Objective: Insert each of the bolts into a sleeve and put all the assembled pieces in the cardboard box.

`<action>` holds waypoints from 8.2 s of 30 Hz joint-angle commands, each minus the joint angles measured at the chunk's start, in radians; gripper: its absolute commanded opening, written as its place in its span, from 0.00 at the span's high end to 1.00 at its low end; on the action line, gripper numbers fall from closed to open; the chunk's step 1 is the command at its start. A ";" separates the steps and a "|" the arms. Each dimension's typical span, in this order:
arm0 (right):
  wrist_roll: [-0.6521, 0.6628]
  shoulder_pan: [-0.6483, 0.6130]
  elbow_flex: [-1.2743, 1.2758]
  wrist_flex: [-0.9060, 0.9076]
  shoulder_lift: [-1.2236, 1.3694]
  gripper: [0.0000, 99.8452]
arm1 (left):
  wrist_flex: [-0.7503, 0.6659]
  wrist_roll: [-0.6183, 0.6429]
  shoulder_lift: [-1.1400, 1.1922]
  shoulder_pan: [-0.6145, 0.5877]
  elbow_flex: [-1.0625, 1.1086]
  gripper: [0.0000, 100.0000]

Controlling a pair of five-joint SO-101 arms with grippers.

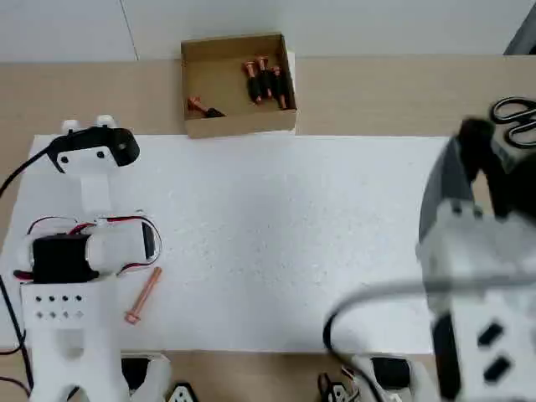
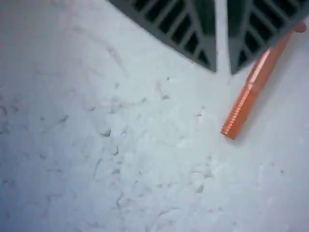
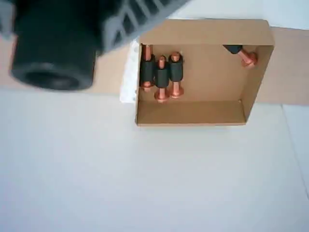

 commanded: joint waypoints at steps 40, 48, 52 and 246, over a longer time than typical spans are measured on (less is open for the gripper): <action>0.003 -0.127 1.998 -0.961 -0.704 1.00 | 0.015 -0.747 0.278 -0.057 0.125 0.99; 0.003 -0.127 1.999 -0.961 -0.704 1.00 | 0.017 -0.724 0.285 -0.040 0.203 0.99; 0.003 -0.128 2.001 -0.961 -0.704 1.00 | 0.017 -0.695 0.285 -0.035 0.223 0.98; 0.003 -0.127 2.001 -0.955 -0.704 1.00 | 0.017 -0.787 1.323 0.103 -0.720 0.86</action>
